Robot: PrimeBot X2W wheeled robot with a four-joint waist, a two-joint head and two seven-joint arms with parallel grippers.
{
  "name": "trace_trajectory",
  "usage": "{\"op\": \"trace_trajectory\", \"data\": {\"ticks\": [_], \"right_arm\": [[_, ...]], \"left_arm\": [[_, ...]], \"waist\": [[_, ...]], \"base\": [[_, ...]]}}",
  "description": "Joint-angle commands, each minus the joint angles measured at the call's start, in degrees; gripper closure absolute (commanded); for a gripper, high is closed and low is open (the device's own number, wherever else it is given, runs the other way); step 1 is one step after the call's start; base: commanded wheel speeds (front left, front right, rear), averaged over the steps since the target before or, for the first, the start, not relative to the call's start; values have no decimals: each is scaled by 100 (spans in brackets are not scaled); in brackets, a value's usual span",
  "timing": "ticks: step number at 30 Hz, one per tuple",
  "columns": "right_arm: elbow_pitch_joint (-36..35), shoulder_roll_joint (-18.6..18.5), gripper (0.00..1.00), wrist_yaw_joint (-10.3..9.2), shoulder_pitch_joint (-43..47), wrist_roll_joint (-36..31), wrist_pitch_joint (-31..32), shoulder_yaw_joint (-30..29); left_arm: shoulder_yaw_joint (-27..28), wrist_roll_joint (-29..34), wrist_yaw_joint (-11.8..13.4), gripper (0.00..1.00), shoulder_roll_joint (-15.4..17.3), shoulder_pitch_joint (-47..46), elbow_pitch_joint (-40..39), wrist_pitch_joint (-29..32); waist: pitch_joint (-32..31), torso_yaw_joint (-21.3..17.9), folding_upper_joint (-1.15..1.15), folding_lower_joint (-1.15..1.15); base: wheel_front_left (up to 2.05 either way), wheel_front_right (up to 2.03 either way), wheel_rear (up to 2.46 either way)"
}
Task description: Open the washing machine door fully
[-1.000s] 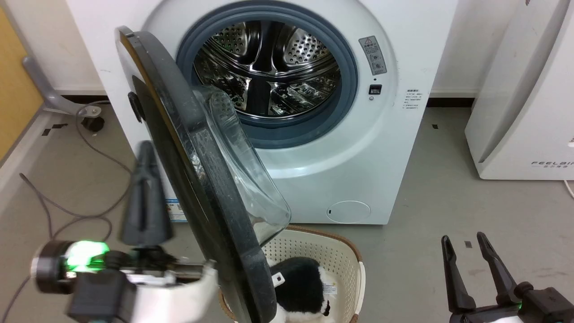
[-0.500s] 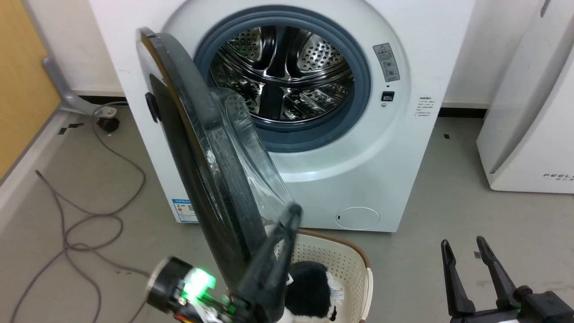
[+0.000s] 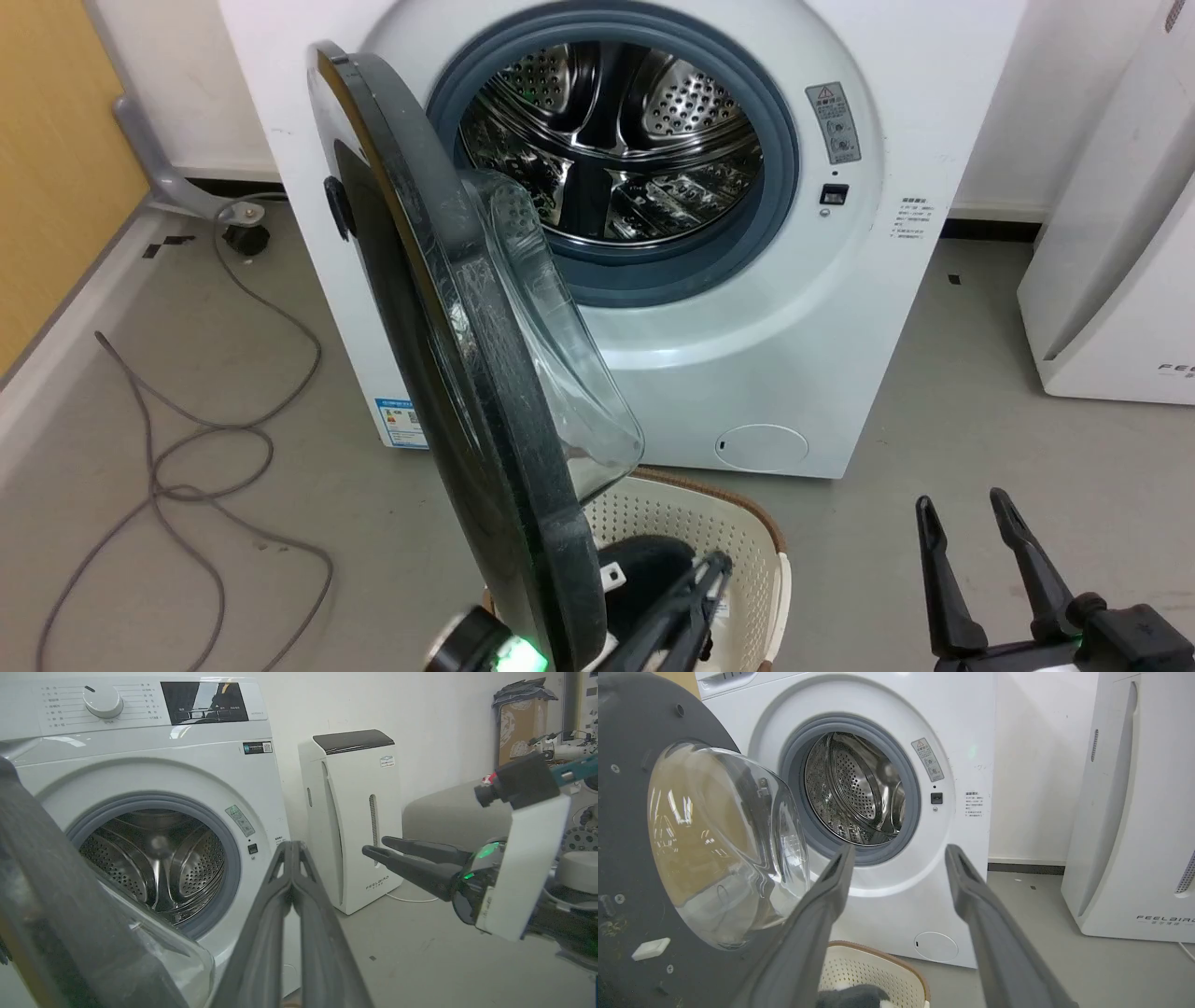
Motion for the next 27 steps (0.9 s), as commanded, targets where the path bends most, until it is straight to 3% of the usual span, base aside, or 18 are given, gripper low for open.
{"op": "trace_trajectory", "data": {"ticks": [1, 15, 27], "right_arm": [[14, 23, 0, 3, 2, -24, -25, 23], [95, 24, 0, 3, -11, -79, -25, -39], [151, 24, 0, 3, -5, -58, -25, 9]], "left_arm": [[-43, -35, 12, 100, -9, -8, 145, -24], [384, -306, 580, 100, -52, -193, 1172, -24], [459, -399, 713, 100, 84, -124, 1117, -24]], "waist": [[17, -8, 0, 0], [137, 31, 0, 0], [90, 353, 0, 0]], "base": [[0, 0, 0], [0, 0, 0], [0, 0, 0]]}}
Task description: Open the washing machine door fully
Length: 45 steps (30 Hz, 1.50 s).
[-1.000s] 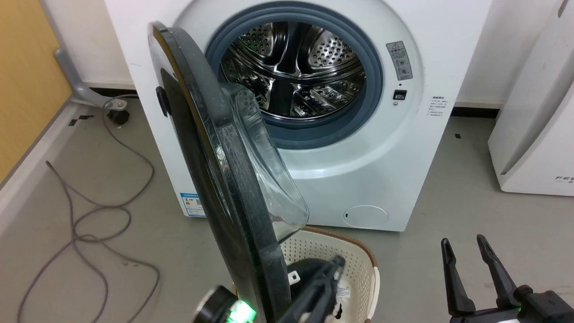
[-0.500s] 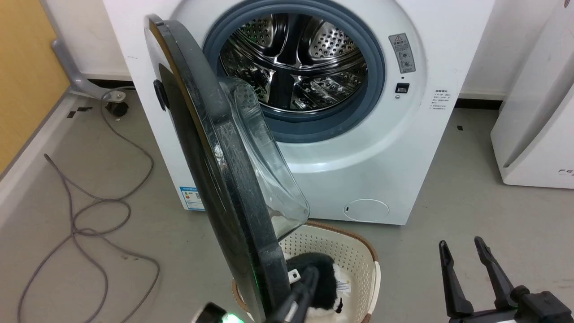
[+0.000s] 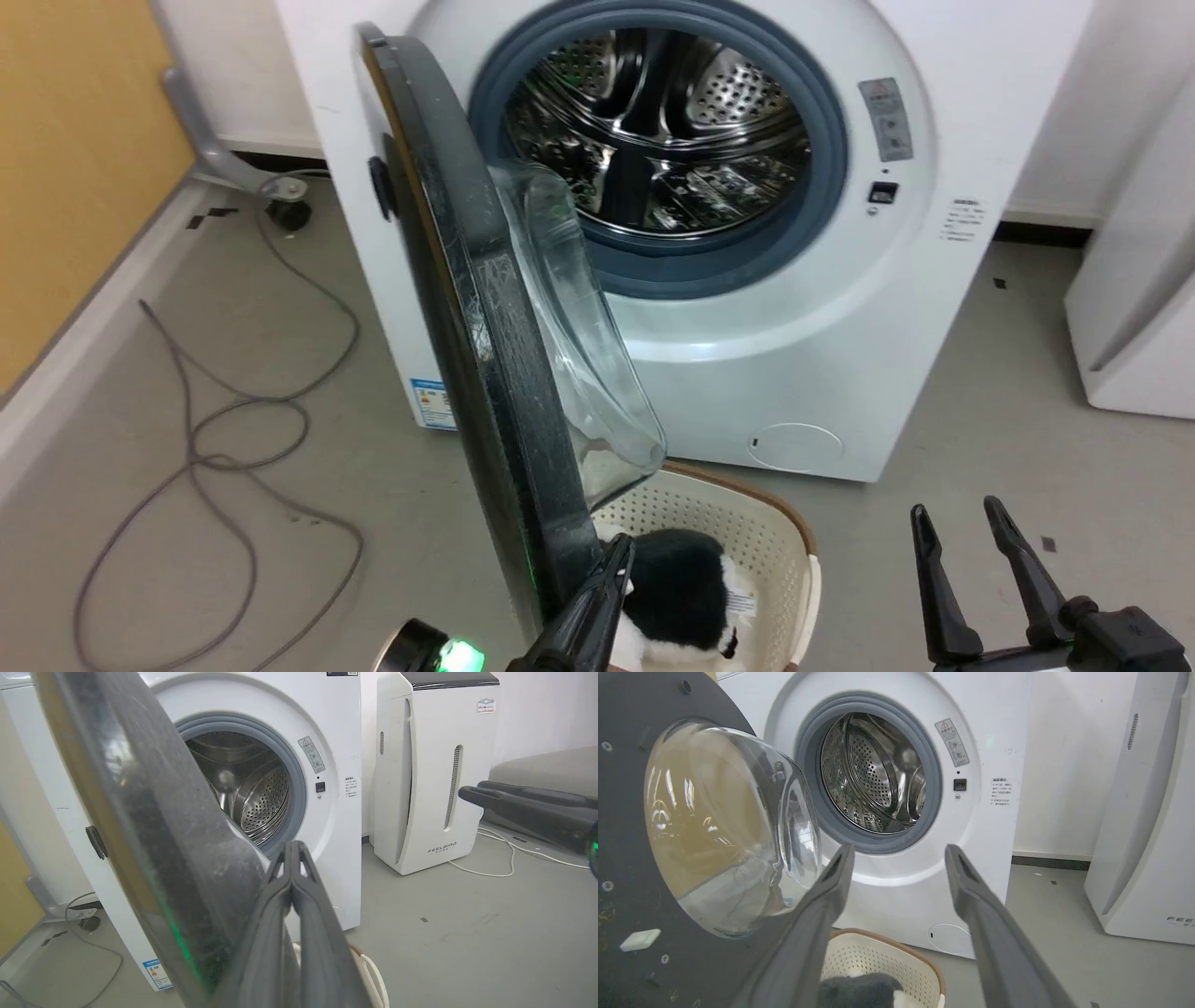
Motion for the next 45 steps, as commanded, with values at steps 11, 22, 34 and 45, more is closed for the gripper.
{"op": "trace_trajectory", "data": {"ticks": [11, 22, 34, 45], "right_arm": [[21, 21, 0, 3, 38, 30, -25, 89], [25, 21, 0, 3, 35, 123, -25, 192], [14, 21, 0, 3, -81, 41, -25, 227], [0, 21, 0, 3, -383, -119, -25, 170]], "left_arm": [[287, -84, 285, 100, 300, 357, -254, -25], [829, -224, 618, 100, 533, 516, -250, -25], [2219, -830, 771, 100, 658, 212, -112, -25], [3703, -1155, 621, 100, 470, -448, 491, -25]], "waist": [[-25, 695, 0, 0], [68, 1255, 0, 0], [409, 1263, 0, 0], [938, 1020, 0, 0]], "base": [[0, 0, 0], [0, 0, 0], [0, 0, 0], [0, 0, 0]]}}
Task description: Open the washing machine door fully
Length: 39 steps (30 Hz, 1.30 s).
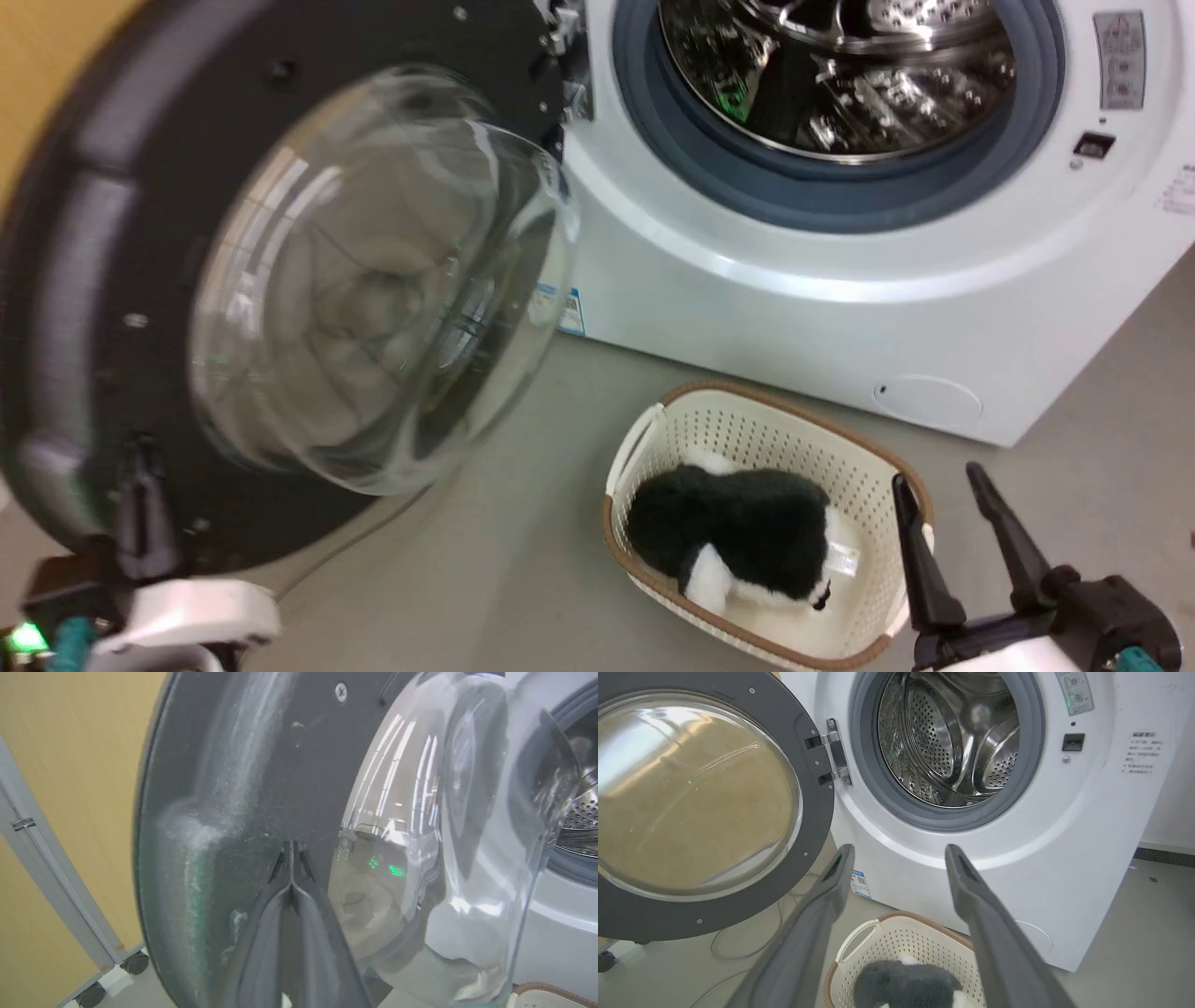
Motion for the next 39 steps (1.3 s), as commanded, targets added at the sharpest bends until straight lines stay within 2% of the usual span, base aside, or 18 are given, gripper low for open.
{"op": "trace_trajectory", "data": {"ticks": [1, 9, 28, 33, 39], "right_arm": [[-12, 13, 0, 3, -110, -51, -25, -22], [1, 13, 0, 3, -256, -149, -25, -16], [132, 13, 0, 3, -414, -183, -25, 35], [191, 13, 0, 3, -388, -122, -25, 81], [181, 13, 0, 3, -300, 20, -25, 89]], "left_arm": [[193, -39, -27, 100, 10, -153, 132, 10], [983, -56, -270, 100, 135, -737, 836, 10], [1965, 38, -687, 100, 380, -1778, 2201, 10], [2041, 190, -813, 100, 313, -1641, 2111, 10], [2028, 429, -873, 100, 13, -1204, 1591, 10]], "waist": [[104, -73, 0, -1], [301, -246, 0, -1], [401, -505, 0, -1], [258, -569, 0, -1], [-62, -677, 0, -1]], "base": [[0, 0, 0], [0, 0, 0], [0, 0, 0], [0, 0, 0], [0, 0, 0]]}}
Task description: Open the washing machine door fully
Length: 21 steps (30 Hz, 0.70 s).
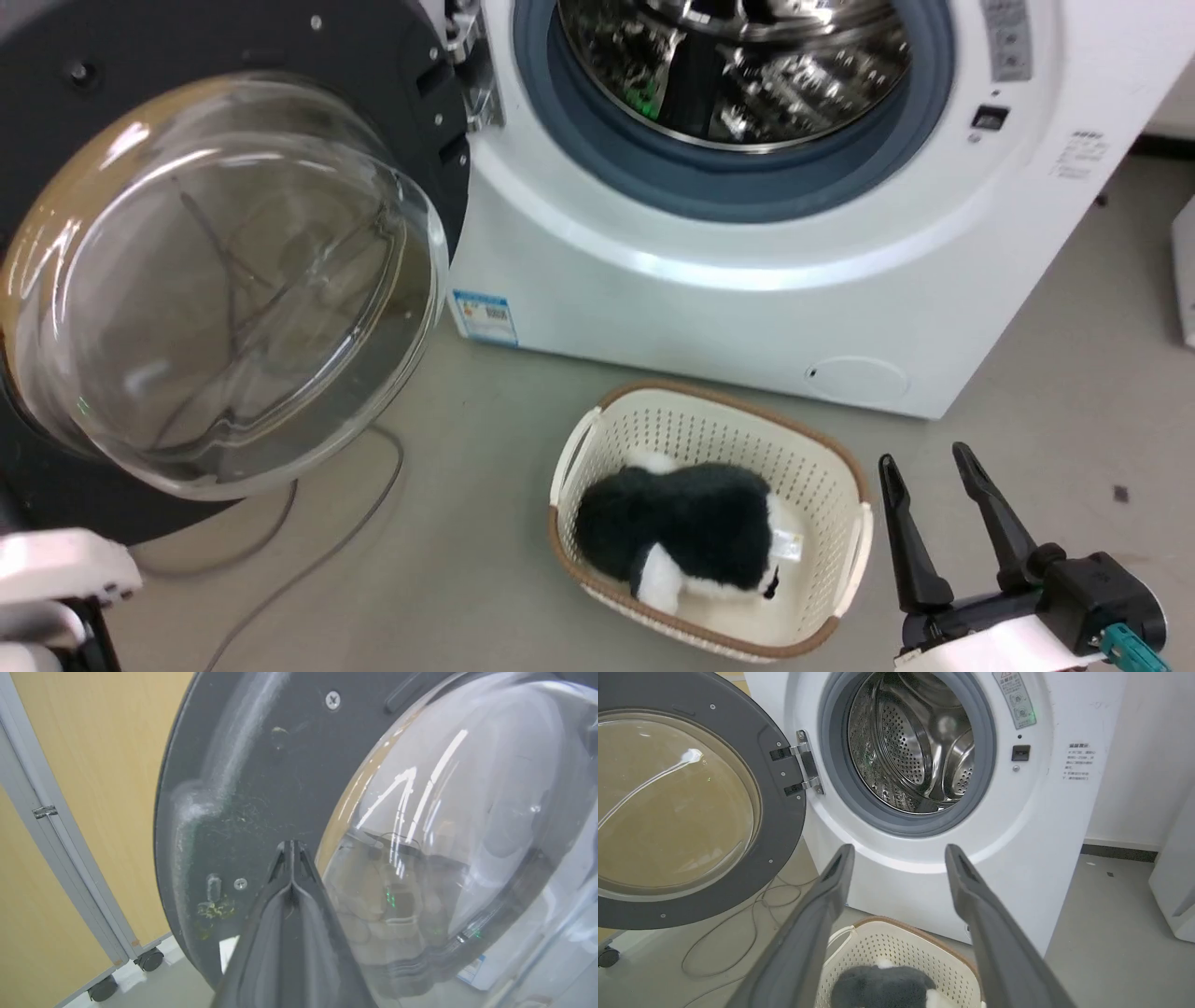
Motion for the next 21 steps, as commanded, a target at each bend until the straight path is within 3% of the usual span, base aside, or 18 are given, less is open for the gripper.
{"op": "trace_trajectory", "data": {"ticks": [1, 8, 9, 10, 21], "right_arm": [[-19, 13, 0, 3, 13, 33, -25, -9], [-55, 13, 0, 3, 221, 108, -25, -38], [-58, 13, 0, 3, 252, 113, -25, -28], [-69, 13, 0, 3, 280, 117, -25, -32], [-169, 13, 0, 3, 417, 61, -25, -100]], "left_arm": [[-18, 50, -44, 100, -39, 105, -97, 9], [-297, 325, -234, 100, -437, 731, -1000, 9], [-339, 336, -261, 94, -486, 825, -1126, 9], [-395, 352, -295, 0, -529, 910, -1254, 9], [-1076, 380, -530, 0, -769, 1593, -2031, 9]], "waist": [[-117, -62, 0, 0], [-575, -220, 0, 0], [-623, -252, 0, 0], [-659, -280, 0, 0], [-840, -684, 0, 0]], "base": [[0, 0, 0], [0, 0, 0], [0, 0, 0], [0, 0, 0], [0, 0, 0]]}}
